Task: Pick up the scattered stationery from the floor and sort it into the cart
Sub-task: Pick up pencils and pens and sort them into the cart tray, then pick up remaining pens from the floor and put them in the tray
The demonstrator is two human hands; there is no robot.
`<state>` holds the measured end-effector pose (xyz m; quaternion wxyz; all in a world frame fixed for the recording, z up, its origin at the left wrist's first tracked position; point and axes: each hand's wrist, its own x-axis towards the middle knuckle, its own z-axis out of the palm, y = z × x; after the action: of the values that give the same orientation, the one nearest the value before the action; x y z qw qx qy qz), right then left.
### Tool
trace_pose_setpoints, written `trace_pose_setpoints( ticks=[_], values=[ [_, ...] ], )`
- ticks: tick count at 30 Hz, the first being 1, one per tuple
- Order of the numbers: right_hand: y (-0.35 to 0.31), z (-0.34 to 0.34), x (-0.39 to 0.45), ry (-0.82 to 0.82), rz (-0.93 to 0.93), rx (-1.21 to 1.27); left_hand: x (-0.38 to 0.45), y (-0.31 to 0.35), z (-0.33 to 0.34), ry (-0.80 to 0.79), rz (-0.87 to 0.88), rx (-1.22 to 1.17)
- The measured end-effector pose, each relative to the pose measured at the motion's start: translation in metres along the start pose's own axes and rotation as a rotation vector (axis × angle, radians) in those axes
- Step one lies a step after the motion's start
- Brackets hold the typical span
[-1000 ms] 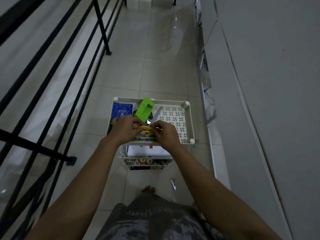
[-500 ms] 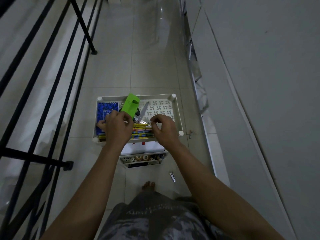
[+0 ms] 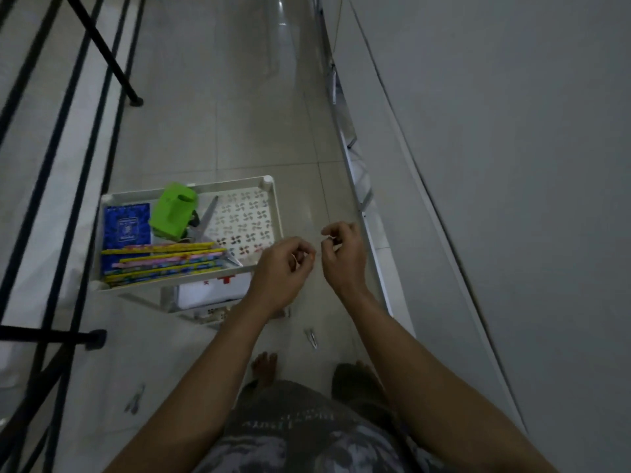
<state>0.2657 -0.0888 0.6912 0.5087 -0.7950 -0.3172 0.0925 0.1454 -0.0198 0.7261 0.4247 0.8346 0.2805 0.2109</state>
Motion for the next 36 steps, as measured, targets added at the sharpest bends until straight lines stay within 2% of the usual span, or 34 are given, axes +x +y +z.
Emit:
trace_pose_setpoints(
  ticks=[3, 6, 9, 11, 16, 20, 25, 32, 36],
  values=[
    [0.037, -0.035, 0.008, 0.005, 0.064, -0.030, 0.001, 0.014, 0.047, -0.130, -0.076, -0.070],
    [0.072, -0.059, 0.012, -0.054, 0.187, -0.036, 0.003, 0.018, 0.086, -0.260, -0.185, -0.035],
    [0.106, -0.075, 0.013, -0.235, 0.312, -0.056, 0.003, 0.010, 0.121, -0.428, -0.311, -0.025],
    [0.130, -0.080, 0.014, -0.354, 0.322, -0.115, 0.003, 0.000, 0.139, -0.520, -0.381, -0.015],
    [0.197, -0.072, 0.014, -0.568, 0.410, -0.191, 0.004, -0.045, 0.175, -0.632, -0.449, 0.062],
    [0.262, -0.044, 0.020, -0.683, 0.400, -0.237, 0.012, -0.116, 0.206, -0.679, -0.440, 0.141],
    [0.362, 0.027, 0.027, -0.748, 0.333, -0.319, 0.017, -0.229, 0.260, -0.634, -0.446, 0.213],
    [0.507, 0.162, 0.004, -0.790, 0.199, -0.396, 0.000, -0.397, 0.365, -0.663, -0.564, 0.258],
    [0.590, 0.227, -0.025, -0.808, 0.130, -0.445, -0.029, -0.491, 0.430, -0.646, -0.685, 0.393]
  ],
)
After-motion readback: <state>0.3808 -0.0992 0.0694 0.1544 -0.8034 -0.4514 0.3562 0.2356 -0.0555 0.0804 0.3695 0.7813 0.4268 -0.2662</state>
